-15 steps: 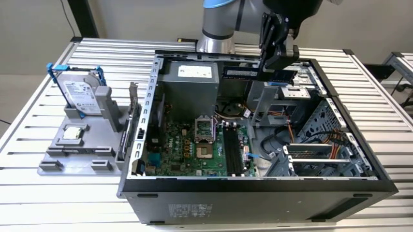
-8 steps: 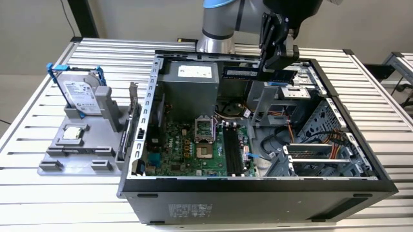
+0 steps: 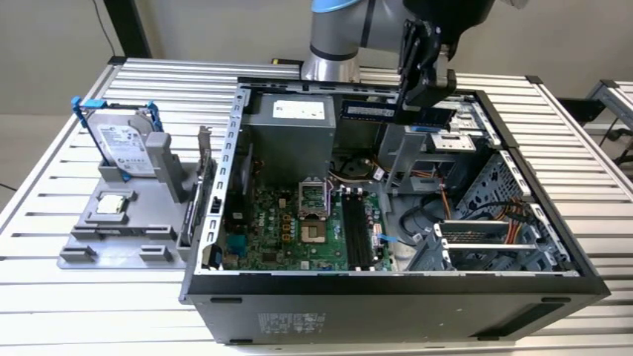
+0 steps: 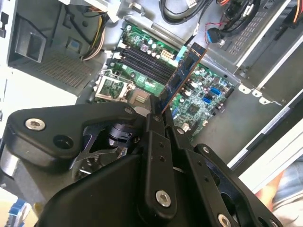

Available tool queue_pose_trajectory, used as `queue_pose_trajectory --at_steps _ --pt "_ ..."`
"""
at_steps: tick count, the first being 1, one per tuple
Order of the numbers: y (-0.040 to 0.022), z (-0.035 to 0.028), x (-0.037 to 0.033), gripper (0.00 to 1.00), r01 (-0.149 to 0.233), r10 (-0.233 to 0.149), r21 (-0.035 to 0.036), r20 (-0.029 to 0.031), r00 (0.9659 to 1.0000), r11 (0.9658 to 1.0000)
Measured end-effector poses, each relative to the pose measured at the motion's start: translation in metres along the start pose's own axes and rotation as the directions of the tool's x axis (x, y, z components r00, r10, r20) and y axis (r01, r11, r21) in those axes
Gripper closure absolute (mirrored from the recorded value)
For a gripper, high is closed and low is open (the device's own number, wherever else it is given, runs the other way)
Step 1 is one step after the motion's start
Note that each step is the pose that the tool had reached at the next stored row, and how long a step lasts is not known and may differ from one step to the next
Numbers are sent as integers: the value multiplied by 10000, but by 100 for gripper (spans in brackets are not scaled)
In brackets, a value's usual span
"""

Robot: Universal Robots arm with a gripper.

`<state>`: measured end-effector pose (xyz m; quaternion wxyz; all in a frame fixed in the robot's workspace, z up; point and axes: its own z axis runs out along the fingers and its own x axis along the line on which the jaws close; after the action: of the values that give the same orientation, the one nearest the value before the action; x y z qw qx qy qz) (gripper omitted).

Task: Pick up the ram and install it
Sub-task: 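Pick up the ram and move it above insertion slot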

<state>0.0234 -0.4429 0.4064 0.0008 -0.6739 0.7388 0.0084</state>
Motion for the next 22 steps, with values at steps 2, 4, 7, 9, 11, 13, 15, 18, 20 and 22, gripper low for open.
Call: queue_pose_trajectory --at_steps 2,4,7,9,11,13,15,18,20,22 --pt "0 1 0 100 -279 279 4 4 9996 9996" --pt "1 0 0 100 -572 572 7 8 9984 9984" --pt "1 0 0 100 -993 993 12 12 9951 9951" --pt "0 0 0 100 -1250 1250 15 16 9922 9922" --pt "0 1 0 100 -1503 1503 18 20 9886 9886" --pt "0 1 0 100 -1740 1740 20 23 9848 9848" --pt "0 0 0 100 -1967 1967 23 26 9805 9805" --pt "0 0 0 100 -2179 2179 24 28 9760 9760" --pt "0 0 0 100 -2321 2321 25 30 9727 9727" --pt "0 0 0 100 -2448 2448 26 32 9696 9696"
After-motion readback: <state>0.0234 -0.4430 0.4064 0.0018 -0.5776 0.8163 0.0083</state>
